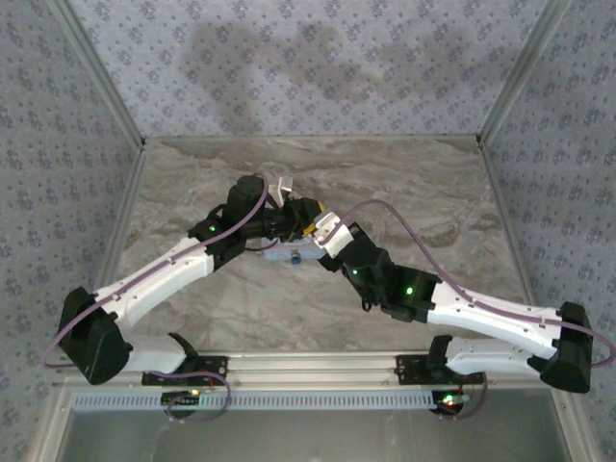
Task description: Unlock a padlock with a key
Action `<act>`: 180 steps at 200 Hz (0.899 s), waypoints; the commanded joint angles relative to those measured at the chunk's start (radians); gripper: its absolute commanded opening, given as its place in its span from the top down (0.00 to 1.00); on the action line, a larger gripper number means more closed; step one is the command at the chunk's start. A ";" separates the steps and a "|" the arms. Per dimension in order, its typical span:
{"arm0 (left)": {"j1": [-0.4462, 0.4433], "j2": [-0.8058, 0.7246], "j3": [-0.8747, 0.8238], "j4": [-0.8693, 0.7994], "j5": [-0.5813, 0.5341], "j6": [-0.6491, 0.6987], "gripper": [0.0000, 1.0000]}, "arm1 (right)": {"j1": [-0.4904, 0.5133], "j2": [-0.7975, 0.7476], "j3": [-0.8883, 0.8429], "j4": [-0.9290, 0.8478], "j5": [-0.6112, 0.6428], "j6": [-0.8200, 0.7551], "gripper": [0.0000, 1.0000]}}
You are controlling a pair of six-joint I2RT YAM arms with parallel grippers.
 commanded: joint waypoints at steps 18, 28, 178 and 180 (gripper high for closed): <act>-0.005 0.011 0.022 0.016 0.012 -0.039 0.80 | 0.023 0.027 -0.020 0.060 0.076 -0.069 1.00; -0.005 0.011 0.022 0.017 0.011 -0.039 0.83 | 0.029 0.031 -0.023 0.071 0.086 -0.088 1.00; 0.069 -0.055 0.020 -0.131 -0.113 0.223 1.00 | -0.198 -0.231 -0.033 -0.243 -0.375 0.430 0.58; 0.069 -0.057 0.020 -0.132 -0.117 0.228 1.00 | -0.207 -0.233 -0.033 -0.245 -0.390 0.440 0.58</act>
